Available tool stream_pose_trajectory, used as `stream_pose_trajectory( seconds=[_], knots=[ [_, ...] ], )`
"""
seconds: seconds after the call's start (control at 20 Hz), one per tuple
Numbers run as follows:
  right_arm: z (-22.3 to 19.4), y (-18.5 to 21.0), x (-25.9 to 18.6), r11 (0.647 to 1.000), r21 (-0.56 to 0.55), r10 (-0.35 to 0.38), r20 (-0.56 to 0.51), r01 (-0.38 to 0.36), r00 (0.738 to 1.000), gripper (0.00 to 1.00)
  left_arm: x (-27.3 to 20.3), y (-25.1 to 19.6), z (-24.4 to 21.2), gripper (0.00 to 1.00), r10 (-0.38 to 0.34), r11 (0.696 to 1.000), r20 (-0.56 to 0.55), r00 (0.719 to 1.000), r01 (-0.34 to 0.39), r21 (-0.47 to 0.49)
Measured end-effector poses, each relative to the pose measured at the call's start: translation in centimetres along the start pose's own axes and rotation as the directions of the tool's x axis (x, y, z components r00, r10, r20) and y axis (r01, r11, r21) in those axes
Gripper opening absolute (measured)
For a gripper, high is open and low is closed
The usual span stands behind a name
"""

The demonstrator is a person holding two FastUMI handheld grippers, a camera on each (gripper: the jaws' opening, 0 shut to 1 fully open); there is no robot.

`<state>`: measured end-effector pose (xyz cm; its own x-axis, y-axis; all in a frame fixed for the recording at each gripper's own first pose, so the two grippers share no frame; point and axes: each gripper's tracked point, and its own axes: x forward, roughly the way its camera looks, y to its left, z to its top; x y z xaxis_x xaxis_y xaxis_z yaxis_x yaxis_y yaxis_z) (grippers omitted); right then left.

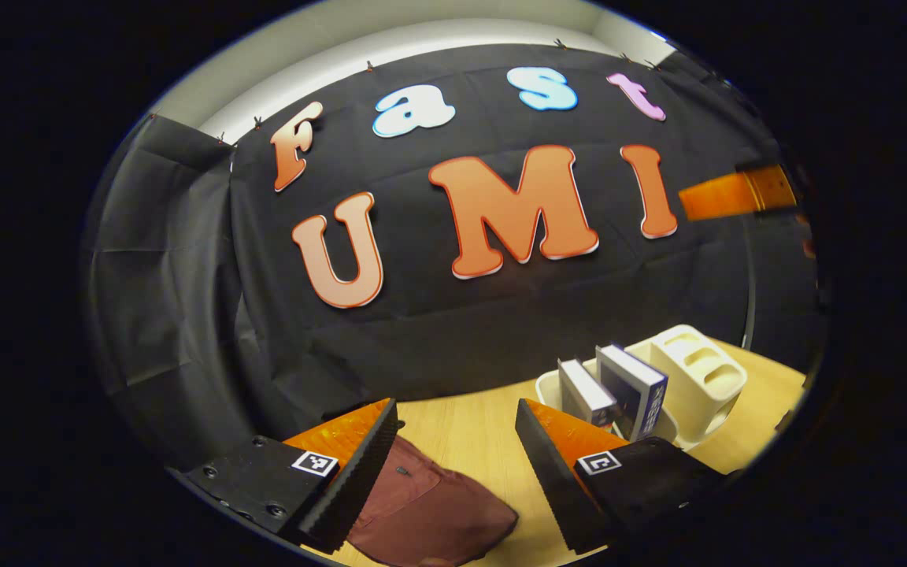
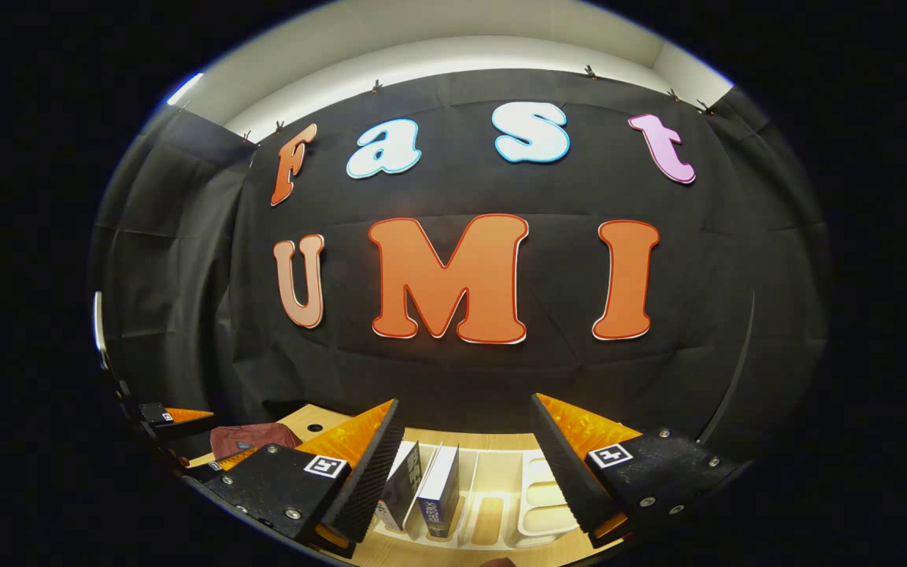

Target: Open the schoolbag, grab two books from the bookshelf and put them into the schoolbag.

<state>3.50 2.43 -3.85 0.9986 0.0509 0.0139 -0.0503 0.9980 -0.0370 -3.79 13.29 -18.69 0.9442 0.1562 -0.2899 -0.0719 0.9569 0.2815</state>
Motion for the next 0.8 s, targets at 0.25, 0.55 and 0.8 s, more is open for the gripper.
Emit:
stream_pose_trajectory(
  seconds=[0.25,0.55,0.8],
  knots=[
    [-1.7,-2.0,0.9,0.999,0.007,0.033,-0.014,-0.033,0.999,0.95,0.0,-1.7,-6.7,0.96,0.016,0.987,-0.155,0.988,0.01,0.163],
    [-3.8,-5.3,1.3,0.999,0.009,-0.047,-0.052,0.048,0.998,0.96,0.0,-3.7,-15.6,0.99,0.016,0.949,-0.377,0.926,0.105,0.297],
    [-6.2,-7.0,1.9,0.993,0.032,-0.106,-0.113,0.111,0.988,0.96,-0.3,-5.6,-21.3,0.99,-0.019,0.901,-0.459,0.888,0.215,0.377]
  ],
)
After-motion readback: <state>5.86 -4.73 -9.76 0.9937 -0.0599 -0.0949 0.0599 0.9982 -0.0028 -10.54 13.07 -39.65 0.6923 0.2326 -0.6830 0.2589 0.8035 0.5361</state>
